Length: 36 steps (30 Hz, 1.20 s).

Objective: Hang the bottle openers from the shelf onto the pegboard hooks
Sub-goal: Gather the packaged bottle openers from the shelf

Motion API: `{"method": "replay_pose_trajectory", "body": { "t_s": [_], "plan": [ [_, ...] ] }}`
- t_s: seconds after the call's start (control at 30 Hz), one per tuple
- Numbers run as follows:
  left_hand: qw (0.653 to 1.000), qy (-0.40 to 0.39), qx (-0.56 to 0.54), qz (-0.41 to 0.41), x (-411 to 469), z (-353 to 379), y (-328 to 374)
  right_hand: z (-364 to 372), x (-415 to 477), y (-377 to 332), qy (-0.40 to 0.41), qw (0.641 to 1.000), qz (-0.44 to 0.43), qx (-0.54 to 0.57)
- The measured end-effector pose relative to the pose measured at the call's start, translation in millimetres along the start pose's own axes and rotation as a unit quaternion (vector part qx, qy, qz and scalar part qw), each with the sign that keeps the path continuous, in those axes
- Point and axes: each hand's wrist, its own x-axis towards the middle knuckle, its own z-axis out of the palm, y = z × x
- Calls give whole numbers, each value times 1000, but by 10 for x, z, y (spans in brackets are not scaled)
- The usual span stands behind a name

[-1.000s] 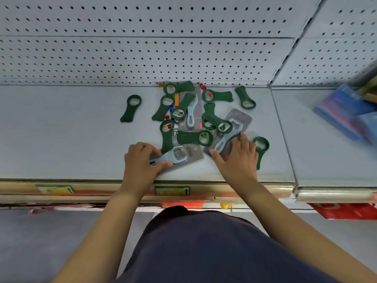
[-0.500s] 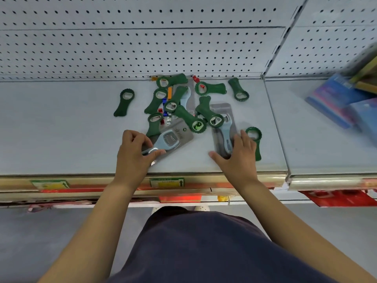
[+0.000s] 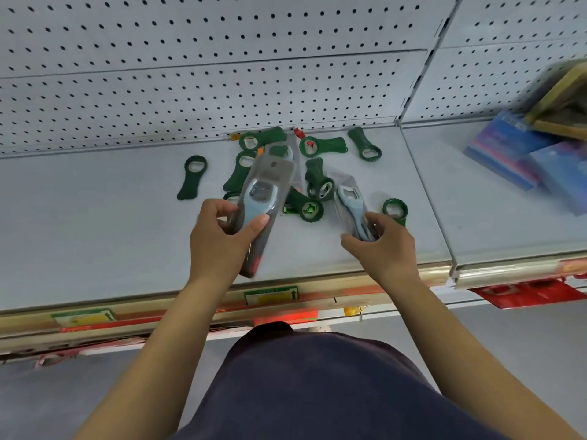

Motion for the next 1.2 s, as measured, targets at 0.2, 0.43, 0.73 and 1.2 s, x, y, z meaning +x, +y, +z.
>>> {"method": "replay_pose_trajectory", "body": {
  "t_s": [0.2, 0.43, 0.73, 1.2],
  "plan": [
    [980, -105, -117, -121, 55, 0, 4, 188, -251, -39, 0, 997, 61, 37],
    [956, -202, -158, -146, 233, -158, 11, 455, -730, -198, 109, 965, 46, 236],
    [919, -302, -230, -111, 285, -412, 79, 1028, -1433, -403, 78, 948, 27, 307],
    [945, -260, -194, -50, -450, -1670, -332, 1470, -2244, -696, 14, 977, -43, 206]
  ]
}}
